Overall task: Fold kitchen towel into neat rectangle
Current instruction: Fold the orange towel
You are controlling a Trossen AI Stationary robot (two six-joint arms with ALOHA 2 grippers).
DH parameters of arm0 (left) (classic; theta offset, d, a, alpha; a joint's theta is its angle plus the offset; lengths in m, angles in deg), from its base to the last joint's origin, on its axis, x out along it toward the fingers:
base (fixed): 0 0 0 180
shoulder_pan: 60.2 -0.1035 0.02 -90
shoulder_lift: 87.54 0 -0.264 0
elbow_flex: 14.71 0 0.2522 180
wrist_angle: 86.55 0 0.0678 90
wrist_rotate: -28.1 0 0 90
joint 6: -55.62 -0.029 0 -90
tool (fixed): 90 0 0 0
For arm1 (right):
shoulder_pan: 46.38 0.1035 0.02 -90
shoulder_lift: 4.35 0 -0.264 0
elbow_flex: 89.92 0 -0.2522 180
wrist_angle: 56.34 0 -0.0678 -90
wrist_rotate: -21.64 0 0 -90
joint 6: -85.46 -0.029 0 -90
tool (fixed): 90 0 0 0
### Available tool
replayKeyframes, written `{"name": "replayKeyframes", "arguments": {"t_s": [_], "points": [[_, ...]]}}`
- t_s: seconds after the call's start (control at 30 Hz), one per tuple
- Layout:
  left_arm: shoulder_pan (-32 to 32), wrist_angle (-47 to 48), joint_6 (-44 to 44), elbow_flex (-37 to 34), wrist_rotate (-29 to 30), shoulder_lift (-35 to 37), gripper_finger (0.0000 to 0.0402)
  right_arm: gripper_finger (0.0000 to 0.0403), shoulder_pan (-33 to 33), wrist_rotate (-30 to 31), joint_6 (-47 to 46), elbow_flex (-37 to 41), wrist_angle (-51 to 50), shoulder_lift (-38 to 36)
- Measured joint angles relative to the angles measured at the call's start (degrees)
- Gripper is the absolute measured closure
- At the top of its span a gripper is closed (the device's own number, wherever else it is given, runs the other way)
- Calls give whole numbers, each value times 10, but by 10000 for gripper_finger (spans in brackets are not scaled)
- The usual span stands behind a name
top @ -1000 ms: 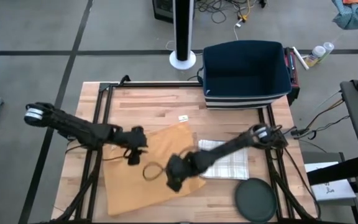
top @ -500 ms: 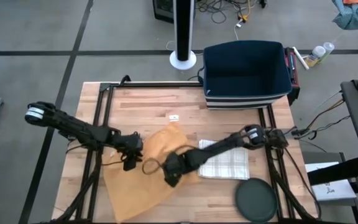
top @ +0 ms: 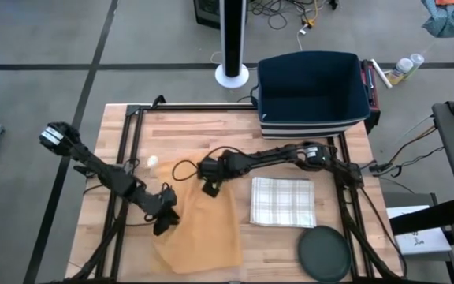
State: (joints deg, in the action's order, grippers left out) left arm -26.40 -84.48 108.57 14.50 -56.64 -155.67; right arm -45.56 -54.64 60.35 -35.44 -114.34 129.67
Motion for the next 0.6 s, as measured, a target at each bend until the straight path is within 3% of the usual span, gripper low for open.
{"name": "replayKeyframes", "arguments": {"t_s": [0.07,0.17,0.4,0.6], "points": [[3,-28,-13,2,27,2,287,264,5,0,22,-26,-16,-10],[-16,5,-50,6,52,20,287,269,27,1,24,-60,-45,-26],[-131,199,-90,6,110,34,287,281,119,-3,-44,-62,-24,-29],[-199,186,-108,-19,121,21,287,286,188,-32,-111,-55,43,26]]}}
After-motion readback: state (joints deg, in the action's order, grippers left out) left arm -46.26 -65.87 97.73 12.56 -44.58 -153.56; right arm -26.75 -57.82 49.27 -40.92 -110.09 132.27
